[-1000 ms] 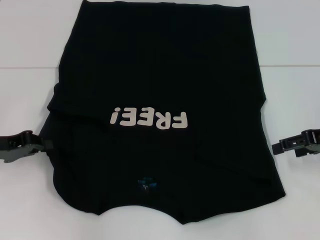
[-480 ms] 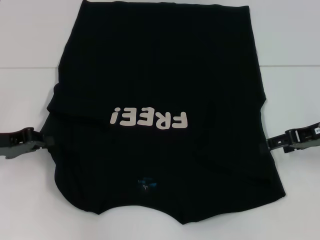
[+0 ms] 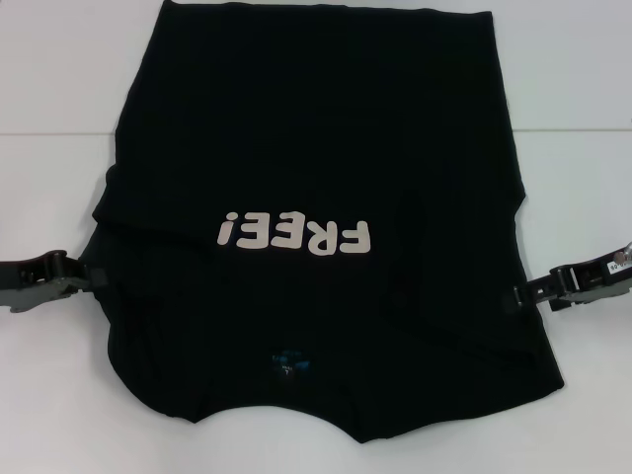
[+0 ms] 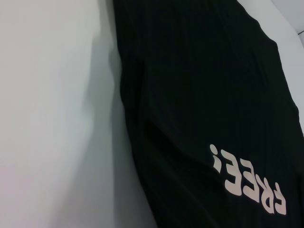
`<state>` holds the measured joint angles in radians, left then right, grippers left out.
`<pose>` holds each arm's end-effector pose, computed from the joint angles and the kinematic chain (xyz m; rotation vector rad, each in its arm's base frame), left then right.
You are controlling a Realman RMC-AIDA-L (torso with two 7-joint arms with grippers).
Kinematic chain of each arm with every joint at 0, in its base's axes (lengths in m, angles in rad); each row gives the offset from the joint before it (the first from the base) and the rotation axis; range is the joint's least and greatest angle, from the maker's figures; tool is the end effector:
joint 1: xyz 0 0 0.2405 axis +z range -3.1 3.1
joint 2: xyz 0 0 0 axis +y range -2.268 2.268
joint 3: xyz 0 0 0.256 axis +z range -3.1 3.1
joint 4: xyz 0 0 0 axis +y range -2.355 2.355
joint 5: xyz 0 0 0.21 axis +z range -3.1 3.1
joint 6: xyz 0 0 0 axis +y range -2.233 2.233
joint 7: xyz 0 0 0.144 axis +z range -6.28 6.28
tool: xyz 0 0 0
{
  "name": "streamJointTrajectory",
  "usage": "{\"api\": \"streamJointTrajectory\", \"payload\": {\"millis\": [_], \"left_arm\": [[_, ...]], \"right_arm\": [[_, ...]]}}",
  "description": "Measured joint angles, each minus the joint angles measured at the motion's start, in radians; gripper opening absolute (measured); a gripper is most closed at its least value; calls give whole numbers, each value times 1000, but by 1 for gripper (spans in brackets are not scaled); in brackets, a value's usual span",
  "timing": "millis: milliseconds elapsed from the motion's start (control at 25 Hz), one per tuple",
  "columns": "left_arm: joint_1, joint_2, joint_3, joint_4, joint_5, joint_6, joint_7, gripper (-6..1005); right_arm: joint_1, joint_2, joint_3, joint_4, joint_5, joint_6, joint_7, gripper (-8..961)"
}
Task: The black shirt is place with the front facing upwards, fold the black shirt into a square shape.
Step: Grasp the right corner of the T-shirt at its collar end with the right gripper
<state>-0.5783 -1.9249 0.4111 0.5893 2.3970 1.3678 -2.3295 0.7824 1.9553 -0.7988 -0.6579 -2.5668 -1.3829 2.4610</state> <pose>-0.3457 0.3525 0.0671 -1.9586 -1.8714 -0.4910 0.2705 0.3960 0.0288 -2.3164 1.6115 -0.1019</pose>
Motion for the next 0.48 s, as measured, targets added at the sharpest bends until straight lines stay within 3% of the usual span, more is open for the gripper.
{"api": "streamJointTrajectory", "payload": {"millis": [480], "left_arm": [[-6,1,0,-5,1,-3,0,37]], "right_arm": [[-72,-45,157,-12,11,-224,-5,912]]}}
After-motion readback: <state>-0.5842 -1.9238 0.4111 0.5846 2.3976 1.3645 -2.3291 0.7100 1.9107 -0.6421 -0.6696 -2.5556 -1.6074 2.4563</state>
